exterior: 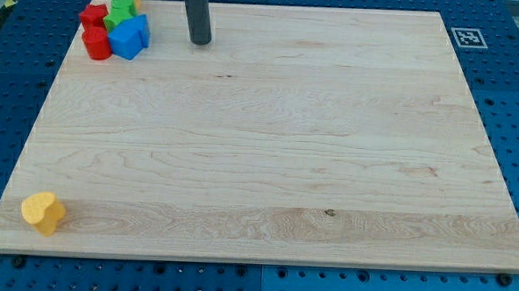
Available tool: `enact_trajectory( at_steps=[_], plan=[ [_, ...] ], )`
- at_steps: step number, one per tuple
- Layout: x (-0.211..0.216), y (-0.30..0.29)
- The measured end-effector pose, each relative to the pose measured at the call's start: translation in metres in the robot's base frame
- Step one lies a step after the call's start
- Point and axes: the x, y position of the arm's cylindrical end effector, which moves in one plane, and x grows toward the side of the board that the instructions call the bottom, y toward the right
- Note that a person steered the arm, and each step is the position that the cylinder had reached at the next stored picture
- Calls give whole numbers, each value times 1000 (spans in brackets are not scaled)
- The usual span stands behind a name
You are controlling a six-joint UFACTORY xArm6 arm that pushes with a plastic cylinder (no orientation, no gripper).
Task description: Push the red star up a bit
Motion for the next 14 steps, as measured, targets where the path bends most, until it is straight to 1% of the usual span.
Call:
enact_trajectory(
  at_steps=[1, 2, 3, 4, 5, 7, 10, 11, 12, 13, 14],
  plan=[
    [-26, 4],
    [-89, 2],
    [-91, 1],
    [-91, -30],
    [-92, -49],
    [-91, -60],
    [-91, -60],
    [-49, -42],
    [85, -9],
    [169, -24],
    [172, -67]
  ],
)
